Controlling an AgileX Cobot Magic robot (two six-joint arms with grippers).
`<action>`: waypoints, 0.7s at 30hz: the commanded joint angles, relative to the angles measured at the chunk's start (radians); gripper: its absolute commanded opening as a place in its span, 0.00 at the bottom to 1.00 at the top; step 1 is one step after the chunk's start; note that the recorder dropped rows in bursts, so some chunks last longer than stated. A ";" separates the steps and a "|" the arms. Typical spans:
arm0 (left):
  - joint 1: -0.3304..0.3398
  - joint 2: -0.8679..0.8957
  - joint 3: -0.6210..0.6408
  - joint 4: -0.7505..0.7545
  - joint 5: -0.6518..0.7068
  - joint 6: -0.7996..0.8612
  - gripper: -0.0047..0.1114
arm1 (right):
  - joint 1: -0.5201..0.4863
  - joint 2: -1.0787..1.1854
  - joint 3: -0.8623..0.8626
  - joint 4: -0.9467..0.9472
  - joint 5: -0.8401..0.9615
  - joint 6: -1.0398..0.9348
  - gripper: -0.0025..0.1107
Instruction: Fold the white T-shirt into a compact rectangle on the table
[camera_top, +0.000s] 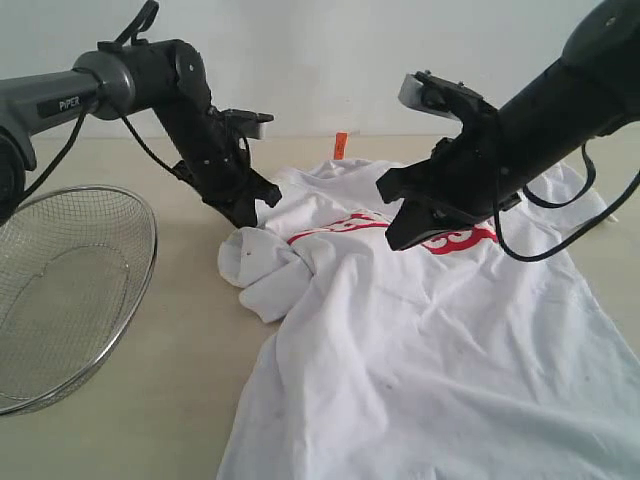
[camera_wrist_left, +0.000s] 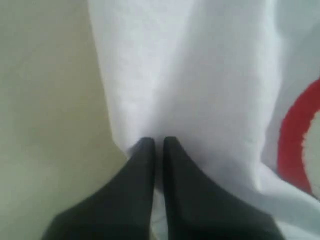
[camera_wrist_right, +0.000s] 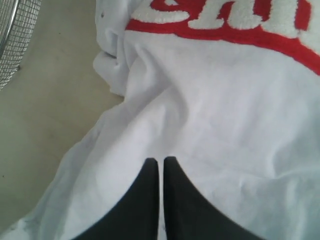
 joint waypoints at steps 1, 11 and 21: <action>-0.003 0.027 -0.010 0.069 -0.001 -0.018 0.08 | 0.008 -0.006 -0.005 0.004 -0.020 -0.014 0.02; -0.003 0.027 -0.096 0.272 -0.052 -0.099 0.08 | 0.008 -0.006 -0.005 0.004 -0.028 -0.014 0.02; -0.003 0.027 -0.273 0.268 0.037 -0.118 0.08 | 0.008 -0.006 -0.005 0.004 -0.020 -0.016 0.02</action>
